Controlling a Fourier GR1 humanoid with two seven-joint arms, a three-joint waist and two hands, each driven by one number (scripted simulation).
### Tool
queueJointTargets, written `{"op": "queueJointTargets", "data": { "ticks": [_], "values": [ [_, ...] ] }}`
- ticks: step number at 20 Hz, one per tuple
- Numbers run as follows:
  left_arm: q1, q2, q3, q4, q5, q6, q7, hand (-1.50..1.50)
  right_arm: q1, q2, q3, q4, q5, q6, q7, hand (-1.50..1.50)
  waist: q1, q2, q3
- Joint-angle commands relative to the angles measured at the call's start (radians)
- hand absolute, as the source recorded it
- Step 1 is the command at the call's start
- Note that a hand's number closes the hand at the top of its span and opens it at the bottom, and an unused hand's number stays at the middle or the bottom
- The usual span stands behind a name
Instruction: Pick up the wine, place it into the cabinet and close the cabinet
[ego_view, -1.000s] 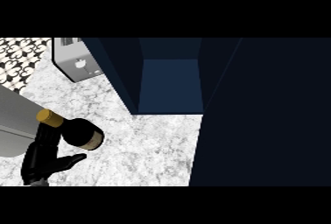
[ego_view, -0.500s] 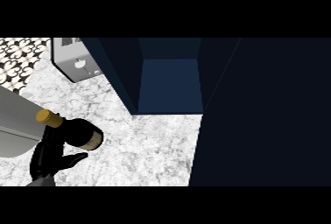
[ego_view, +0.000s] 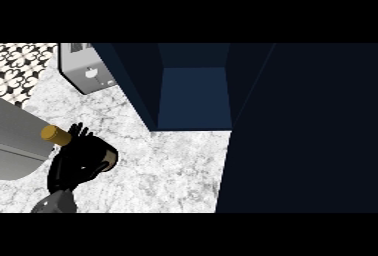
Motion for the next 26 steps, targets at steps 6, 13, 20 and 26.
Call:
{"op": "queueJointTargets", "data": {
  "ticks": [6,13,20,26],
  "values": [
    [-0.038,0.010,-0.050,0.075,-0.041,-0.080,-0.098,1.50,0.051,0.000,0.003,-0.161,-0.038,-0.027,0.110,-1.50,-0.001,-0.002,0.000],
    [-0.048,0.006,-0.108,0.034,-0.157,0.071,-0.276,1.50,-0.021,-0.030,-0.070,-0.078,-0.102,-0.009,0.099,-1.50,0.003,-0.002,0.001],
    [-0.042,-0.175,-0.231,-0.099,-0.239,0.241,-0.281,1.50,0.017,-0.010,-0.025,-0.066,-0.075,-0.006,0.062,-1.50,0.004,-0.003,0.001],
    [0.041,-0.179,-0.318,-0.339,-0.220,0.230,-0.231,1.50,0.042,-0.013,-0.068,-0.039,-0.101,0.009,0.031,-1.50,0.014,-0.003,0.002]
  ]
}}
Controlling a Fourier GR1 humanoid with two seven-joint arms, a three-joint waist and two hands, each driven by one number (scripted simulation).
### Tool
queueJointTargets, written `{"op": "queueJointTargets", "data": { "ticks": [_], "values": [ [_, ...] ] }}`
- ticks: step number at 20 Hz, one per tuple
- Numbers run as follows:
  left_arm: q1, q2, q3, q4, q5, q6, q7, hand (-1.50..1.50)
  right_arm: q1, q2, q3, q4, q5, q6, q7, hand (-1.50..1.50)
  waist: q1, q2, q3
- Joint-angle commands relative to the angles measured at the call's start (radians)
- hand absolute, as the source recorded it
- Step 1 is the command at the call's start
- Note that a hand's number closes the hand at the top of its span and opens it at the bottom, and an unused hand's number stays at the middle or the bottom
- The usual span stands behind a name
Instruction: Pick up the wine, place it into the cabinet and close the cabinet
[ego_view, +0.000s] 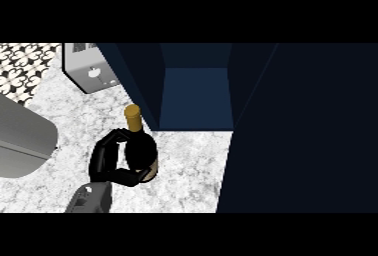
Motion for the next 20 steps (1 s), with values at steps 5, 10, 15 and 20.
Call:
{"op": "queueJointTargets", "data": {
  "ticks": [5,10,15,20],
  "values": [
    [0.030,-0.028,-0.243,-0.338,0.126,0.104,0.241,1.50,0.051,0.018,0.009,-0.093,-0.067,-0.005,0.047,-1.50,-0.001,-0.003,0.001],
    [0.056,-0.029,-0.313,-0.538,0.166,0.148,0.405,1.50,0.073,0.004,-0.078,-0.041,-0.154,0.045,-0.023,-1.50,0.003,0.002,0.001],
    [-0.004,-0.029,-0.426,-0.714,0.175,0.363,0.609,1.50,-0.025,0.012,0.002,-0.032,-0.048,-0.020,0.072,-1.50,0.001,-0.001,-0.001],
    [-0.149,-0.029,-0.477,-0.739,0.188,0.501,0.743,1.50,0.079,0.022,0.002,-0.116,-0.082,0.009,0.046,-1.50,-0.010,0.001,0.000]
  ]
}}
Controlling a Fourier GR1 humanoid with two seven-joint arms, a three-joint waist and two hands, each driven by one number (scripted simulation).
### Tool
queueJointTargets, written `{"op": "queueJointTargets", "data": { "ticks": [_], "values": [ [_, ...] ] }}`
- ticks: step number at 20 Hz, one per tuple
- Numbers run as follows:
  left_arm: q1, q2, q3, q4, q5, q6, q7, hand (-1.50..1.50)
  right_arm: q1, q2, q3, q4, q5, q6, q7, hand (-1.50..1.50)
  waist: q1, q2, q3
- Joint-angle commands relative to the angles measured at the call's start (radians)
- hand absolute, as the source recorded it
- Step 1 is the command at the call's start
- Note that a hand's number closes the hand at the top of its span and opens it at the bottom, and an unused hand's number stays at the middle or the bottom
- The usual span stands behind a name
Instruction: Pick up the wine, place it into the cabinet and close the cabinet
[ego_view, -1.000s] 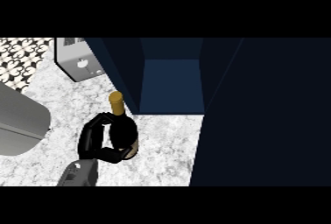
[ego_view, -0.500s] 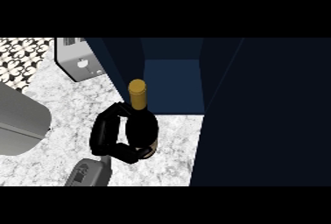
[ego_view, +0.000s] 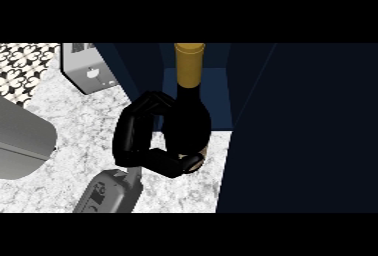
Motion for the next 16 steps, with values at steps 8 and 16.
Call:
{"op": "queueJointTargets", "data": {
  "ticks": [8,16],
  "values": [
    [-0.335,0.000,-0.001,0.137,0.024,0.240,0.192,1.50,0.069,0.024,0.009,-0.095,-0.071,0.023,0.011,-1.50,-0.012,0.005,0.000],
    [-0.366,0.000,0.021,0.298,-0.033,0.215,0.071,1.50,0.029,-0.010,-0.074,-0.079,-0.127,0.030,0.044,-1.50,-0.009,0.005,0.000]
  ]
}}
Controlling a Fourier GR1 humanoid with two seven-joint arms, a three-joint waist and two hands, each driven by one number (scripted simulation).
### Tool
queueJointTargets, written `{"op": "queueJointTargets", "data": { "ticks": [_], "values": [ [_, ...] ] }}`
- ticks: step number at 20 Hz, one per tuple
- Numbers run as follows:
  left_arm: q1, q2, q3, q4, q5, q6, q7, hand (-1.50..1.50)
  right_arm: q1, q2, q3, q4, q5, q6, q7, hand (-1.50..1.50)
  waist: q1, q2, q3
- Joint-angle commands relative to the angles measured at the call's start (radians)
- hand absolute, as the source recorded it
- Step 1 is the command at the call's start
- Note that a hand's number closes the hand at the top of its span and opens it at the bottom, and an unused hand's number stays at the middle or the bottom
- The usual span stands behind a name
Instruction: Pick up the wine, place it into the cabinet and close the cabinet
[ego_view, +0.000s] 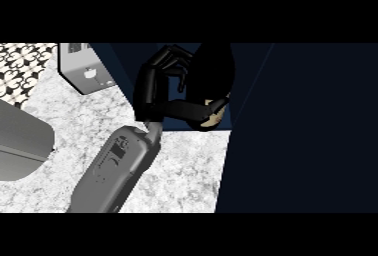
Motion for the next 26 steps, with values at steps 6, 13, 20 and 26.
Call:
{"op": "queueJointTargets", "data": {
  "ticks": [6,13,20,26],
  "values": [
    [-0.146,0.000,-0.026,0.193,-0.068,0.082,-0.054,1.50,0.017,0.022,0.007,-0.074,-0.072,0.006,0.021,-1.50,-0.006,0.001,0.000],
    [-0.079,0.000,-0.036,0.230,-0.048,0.050,-0.122,1.50,0.027,0.006,-0.024,-0.067,-0.076,0.022,0.032,-1.50,0.006,-0.001,0.000],
    [-0.097,-0.001,-0.075,0.423,0.089,0.073,-0.318,1.50,0.034,0.010,-0.066,-0.087,-0.142,0.042,0.022,-1.50,-0.014,0.003,0.000],
    [-0.080,-0.001,-0.100,0.509,0.152,0.067,-0.392,1.50,-0.026,-0.002,-0.087,-0.048,-0.140,0.025,0.041,-1.50,-0.010,0.002,-0.001]
  ]
}}
